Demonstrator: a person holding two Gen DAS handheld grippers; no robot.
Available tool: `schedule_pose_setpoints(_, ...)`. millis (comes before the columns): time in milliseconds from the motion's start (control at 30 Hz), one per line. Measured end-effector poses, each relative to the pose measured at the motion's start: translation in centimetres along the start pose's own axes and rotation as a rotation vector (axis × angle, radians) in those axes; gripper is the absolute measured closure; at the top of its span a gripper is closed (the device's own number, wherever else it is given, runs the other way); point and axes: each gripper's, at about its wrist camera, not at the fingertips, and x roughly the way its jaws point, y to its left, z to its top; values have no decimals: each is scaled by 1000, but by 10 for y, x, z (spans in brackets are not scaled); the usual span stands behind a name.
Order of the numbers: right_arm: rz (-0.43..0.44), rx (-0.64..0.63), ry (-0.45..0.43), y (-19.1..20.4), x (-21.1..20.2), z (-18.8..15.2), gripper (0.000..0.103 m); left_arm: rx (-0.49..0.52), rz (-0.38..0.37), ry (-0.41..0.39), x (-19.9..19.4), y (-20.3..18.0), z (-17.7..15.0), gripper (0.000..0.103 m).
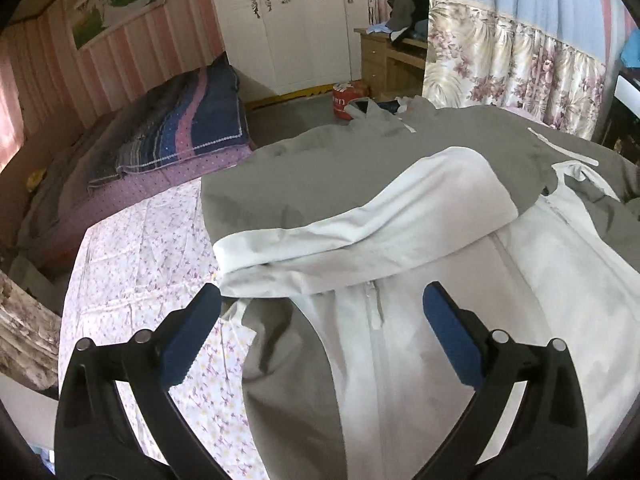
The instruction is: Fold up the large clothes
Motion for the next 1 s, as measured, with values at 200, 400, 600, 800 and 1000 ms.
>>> schedule_pose_setpoints(200,-29,-36,51,-2,51,-9,64,-81,-30,9,-2,5,-5,3)
schedule_pose_setpoints(400,-74,188,-138,-47,24,-6,94,-115,-10,10,-12,14,-12,3)
schedule_pose_setpoints(600,-35,502,-408,-107,-11,23,97,-141,-4,-9,-14,23,-4,3)
schedule_pose_setpoints(800,195,351,-472,-58,-16,128,97,-112,-7,7,-5,19,-3,3)
schedule_pose_setpoints(1000,341,62,-412,56,9,249,98,-94,7,6,-7,21,-6,3)
